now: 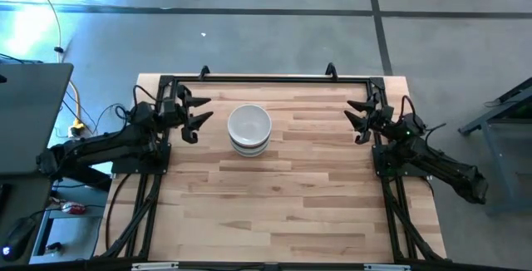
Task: Nest bowls inside each other
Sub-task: Return to Home Position
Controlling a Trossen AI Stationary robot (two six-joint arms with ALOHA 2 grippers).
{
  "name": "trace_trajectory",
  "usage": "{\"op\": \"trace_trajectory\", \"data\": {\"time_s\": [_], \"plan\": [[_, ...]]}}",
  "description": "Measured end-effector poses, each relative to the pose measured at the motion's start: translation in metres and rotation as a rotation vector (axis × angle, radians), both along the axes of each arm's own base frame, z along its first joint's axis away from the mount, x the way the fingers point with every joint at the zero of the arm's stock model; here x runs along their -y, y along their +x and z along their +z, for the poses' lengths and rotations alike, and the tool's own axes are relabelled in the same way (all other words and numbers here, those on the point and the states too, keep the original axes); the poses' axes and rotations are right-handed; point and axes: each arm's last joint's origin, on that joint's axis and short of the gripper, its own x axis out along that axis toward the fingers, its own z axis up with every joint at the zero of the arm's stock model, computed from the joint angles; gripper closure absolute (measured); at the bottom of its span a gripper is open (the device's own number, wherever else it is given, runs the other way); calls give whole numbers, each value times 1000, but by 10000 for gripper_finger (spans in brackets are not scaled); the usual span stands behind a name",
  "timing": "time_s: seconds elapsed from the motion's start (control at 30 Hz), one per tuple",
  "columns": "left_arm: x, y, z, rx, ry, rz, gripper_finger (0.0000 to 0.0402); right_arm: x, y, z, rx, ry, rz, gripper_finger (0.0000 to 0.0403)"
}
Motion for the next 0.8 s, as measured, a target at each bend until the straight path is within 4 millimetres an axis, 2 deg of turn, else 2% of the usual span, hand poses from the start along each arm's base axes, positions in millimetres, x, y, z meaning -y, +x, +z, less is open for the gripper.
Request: {"op": "trace_trajectory", "data": {"time_s": [0.47, 0.67, 0.8], "plan": [[-2, -8, -40, 12, -59, 186, 195, 1, 1, -4, -42, 26, -1, 231], [-3, -8, -41, 2, -65, 273, 195, 1, 3, -11, -101, 48, 31, 231], [-2, -5, -44, -19, -80, 253, 195, -1, 5, -14, -131, 42, 106, 231]]}}
